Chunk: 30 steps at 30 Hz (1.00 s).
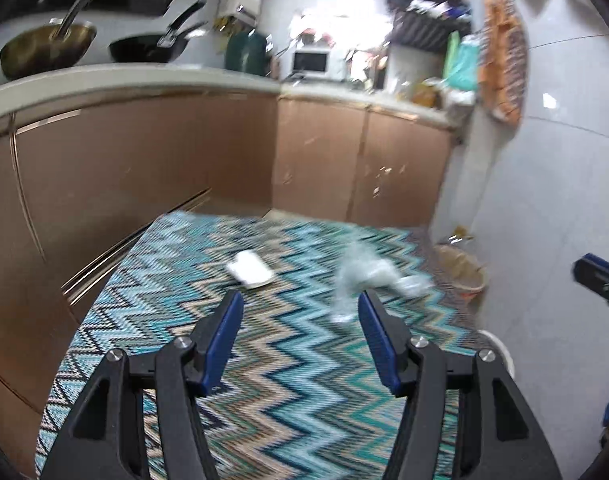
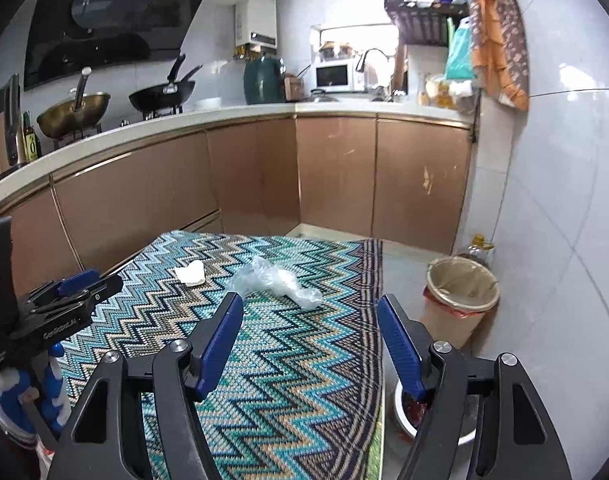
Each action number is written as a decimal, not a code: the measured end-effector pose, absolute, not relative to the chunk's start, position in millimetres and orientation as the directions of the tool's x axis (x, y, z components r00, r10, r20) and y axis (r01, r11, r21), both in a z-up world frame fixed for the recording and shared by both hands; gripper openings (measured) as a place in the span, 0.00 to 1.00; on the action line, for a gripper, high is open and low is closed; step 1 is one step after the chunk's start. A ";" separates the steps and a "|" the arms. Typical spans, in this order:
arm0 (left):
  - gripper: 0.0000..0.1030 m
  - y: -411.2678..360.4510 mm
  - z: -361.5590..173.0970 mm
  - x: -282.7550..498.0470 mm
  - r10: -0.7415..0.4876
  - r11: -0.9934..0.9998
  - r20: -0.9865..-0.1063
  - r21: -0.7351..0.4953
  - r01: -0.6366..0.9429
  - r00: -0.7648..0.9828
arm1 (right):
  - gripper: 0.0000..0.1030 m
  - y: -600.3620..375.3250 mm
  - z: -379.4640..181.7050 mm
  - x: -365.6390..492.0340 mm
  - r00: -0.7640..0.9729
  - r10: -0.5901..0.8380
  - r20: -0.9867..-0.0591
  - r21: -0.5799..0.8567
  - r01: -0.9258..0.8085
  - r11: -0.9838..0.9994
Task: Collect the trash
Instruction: 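Move both open tools back over the table, then grasp clear plastic bag with right tool while left tool grasps white napkin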
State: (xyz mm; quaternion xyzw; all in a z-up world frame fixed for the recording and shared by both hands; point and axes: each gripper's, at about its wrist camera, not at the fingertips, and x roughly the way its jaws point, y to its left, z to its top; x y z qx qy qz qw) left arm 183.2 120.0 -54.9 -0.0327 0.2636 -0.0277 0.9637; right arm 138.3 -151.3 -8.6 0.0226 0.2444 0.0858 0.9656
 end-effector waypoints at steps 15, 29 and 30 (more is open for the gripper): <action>0.56 164.7 -140.0 351.1 -0.083 0.983 -0.697 -0.176 -0.058 0.713 | 0.68 -108.8 -85.8 296.9 0.732 0.281 -0.621 0.082 -0.296 0.952; 0.48 165.4 -180.2 412.6 -0.015 0.987 -0.758 -0.115 -0.110 0.652 | 0.68 -85.5 -146.5 382.7 0.617 0.371 -0.694 0.148 -0.383 0.912; 0.41 165.9 -180.8 412.6 -0.014 0.987 -0.757 -0.113 -0.111 0.653 | 0.68 -84.8 -147.7 384.1 0.614 0.376 -0.694 0.153 -0.385 0.910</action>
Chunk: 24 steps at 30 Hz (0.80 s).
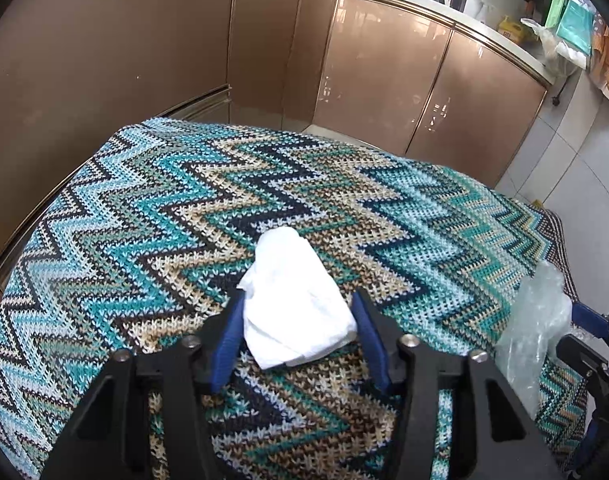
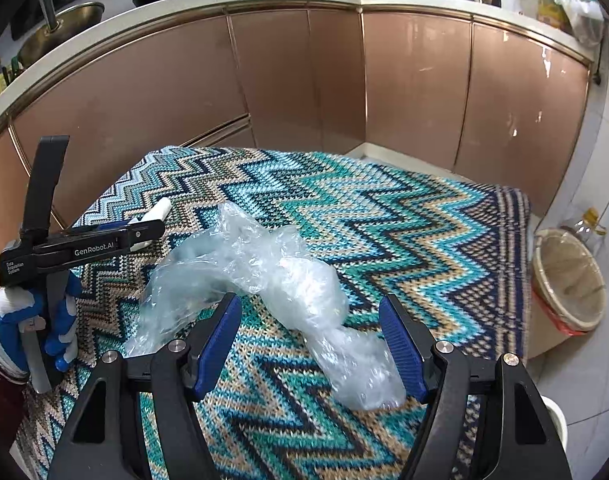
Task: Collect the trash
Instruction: 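Grasp clear plastic bag with right tool while left tool grasps white napkin, then carry plastic bag and napkin over the black-lined bin and open both tools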
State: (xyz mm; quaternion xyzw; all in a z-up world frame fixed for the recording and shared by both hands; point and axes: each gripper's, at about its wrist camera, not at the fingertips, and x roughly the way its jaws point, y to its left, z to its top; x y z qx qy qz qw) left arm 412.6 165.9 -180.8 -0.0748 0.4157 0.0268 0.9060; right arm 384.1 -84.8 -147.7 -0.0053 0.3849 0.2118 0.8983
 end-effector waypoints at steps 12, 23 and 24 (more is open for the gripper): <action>0.14 168.3 -167.7 396.2 -0.007 0.988 -0.728 -0.112 -0.109 0.685 | 0.32 -90.9 -159.5 386.0 0.557 0.469 -0.686 0.280 -0.392 0.876; 0.14 134.3 -98.2 308.4 0.022 0.999 -0.593 -0.009 -0.035 0.805 | 0.32 -107.1 -116.3 311.8 0.621 0.459 -0.636 0.269 -0.379 0.886; 0.14 130.2 -92.3 296.7 0.022 1.000 -0.579 0.005 -0.023 0.815 | 0.32 -106.6 -113.6 304.6 0.625 0.458 -0.632 0.270 -0.376 0.886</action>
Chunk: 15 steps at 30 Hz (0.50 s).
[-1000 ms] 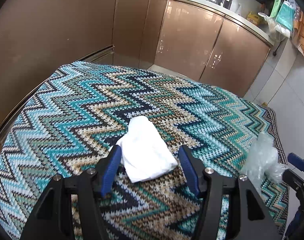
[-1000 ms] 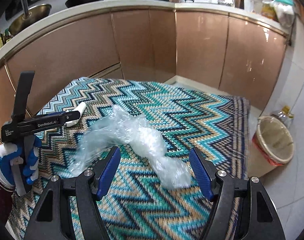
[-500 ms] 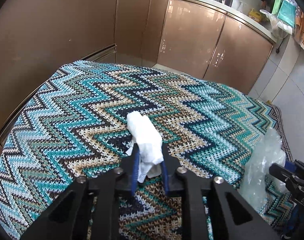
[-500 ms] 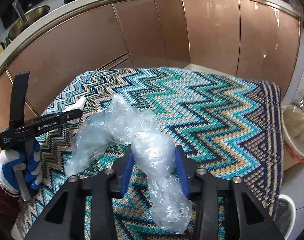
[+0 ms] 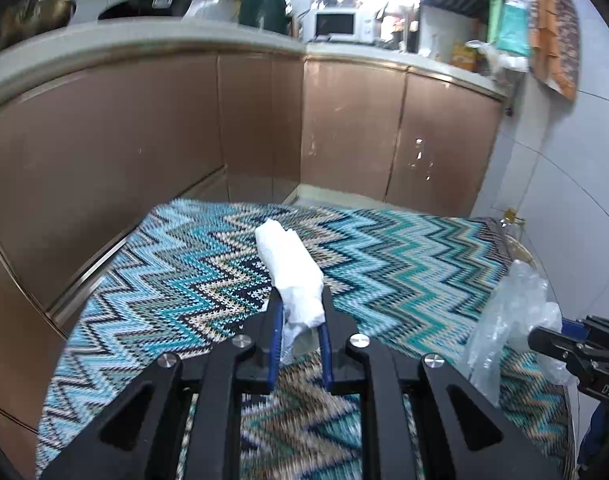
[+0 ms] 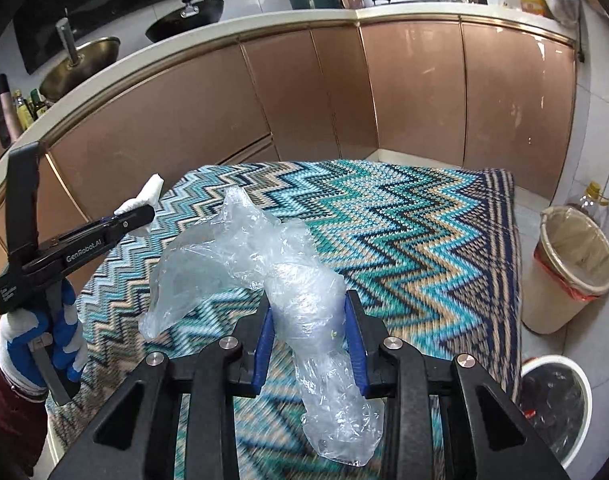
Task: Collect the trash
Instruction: 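Carry plastic bag and napkin over the black-lined bin and open both tools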
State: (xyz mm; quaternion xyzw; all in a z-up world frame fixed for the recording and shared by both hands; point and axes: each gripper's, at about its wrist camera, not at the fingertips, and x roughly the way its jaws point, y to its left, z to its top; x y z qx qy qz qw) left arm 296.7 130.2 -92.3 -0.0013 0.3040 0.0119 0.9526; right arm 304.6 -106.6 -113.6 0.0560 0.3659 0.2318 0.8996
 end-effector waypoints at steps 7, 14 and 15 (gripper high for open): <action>0.14 111.1 -68.4 237.1 -0.001 0.998 -0.520 0.057 0.036 0.854 | 0.32 -113.1 -95.6 251.7 0.658 0.444 -0.608 0.273 -0.352 0.895; 0.14 98.1 -56.1 190.1 -0.028 0.994 -0.489 0.081 0.077 0.872 | 0.32 -113.5 -79.9 210.2 0.681 0.443 -0.583 0.270 -0.352 0.896; 0.14 96.9 -55.1 185.7 -0.030 0.993 -0.486 0.085 0.081 0.874 | 0.32 -113.4 -77.8 205.7 0.684 0.443 -0.580 0.269 -0.352 0.896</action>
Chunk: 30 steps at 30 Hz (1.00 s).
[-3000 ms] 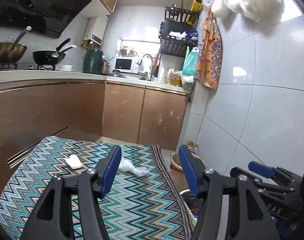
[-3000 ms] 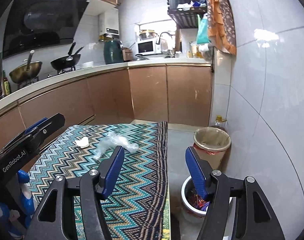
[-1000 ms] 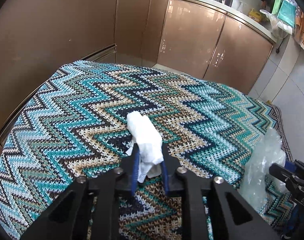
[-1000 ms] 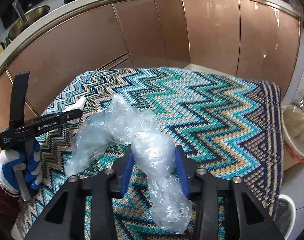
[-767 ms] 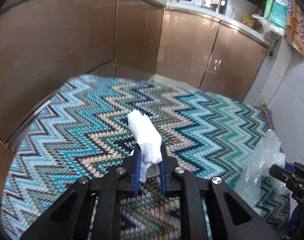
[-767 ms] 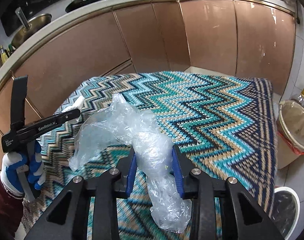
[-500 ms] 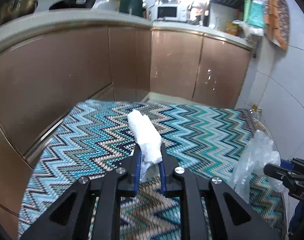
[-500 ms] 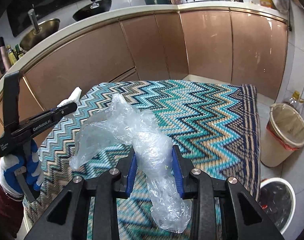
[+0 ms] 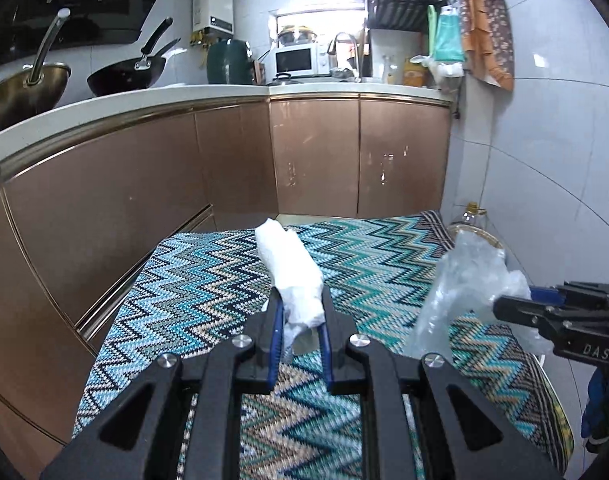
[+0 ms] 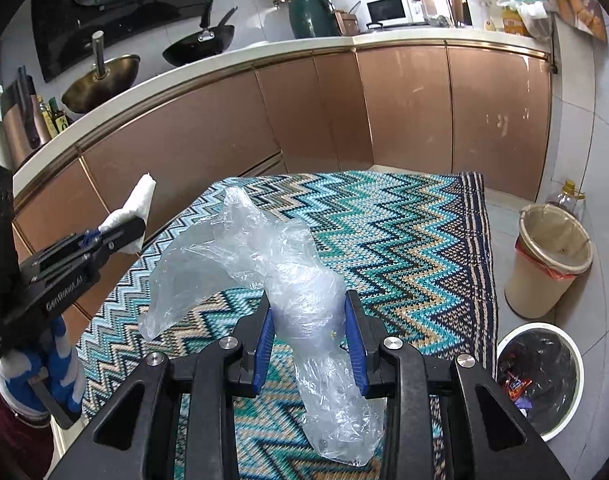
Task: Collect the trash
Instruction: 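Carry plastic bag and napkin over the black-lined bin and open both tools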
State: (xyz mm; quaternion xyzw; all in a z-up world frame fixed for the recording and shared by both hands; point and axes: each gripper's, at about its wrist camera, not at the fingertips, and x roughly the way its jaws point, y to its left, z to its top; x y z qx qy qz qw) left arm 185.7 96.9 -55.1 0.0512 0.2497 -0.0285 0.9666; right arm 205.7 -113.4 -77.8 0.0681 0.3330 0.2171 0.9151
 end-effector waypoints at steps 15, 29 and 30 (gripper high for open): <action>0.14 26.7 -43.4 169.6 -0.117 0.974 -0.476 0.116 0.194 0.872 | 0.32 -173.9 -75.1 167.2 0.749 0.384 -0.540 0.303 -0.252 0.919; 0.14 -134.6 -76.4 222.2 -0.263 0.886 -0.576 0.172 0.430 0.774 | 0.32 -308.3 -121.6 178.5 0.785 0.130 -0.606 0.269 0.049 0.962; 0.14 -145.4 -80.0 226.3 -0.271 0.878 -0.585 0.175 0.445 0.765 | 0.32 -318.3 -127.1 180.3 0.782 0.107 -0.615 0.261 0.074 0.962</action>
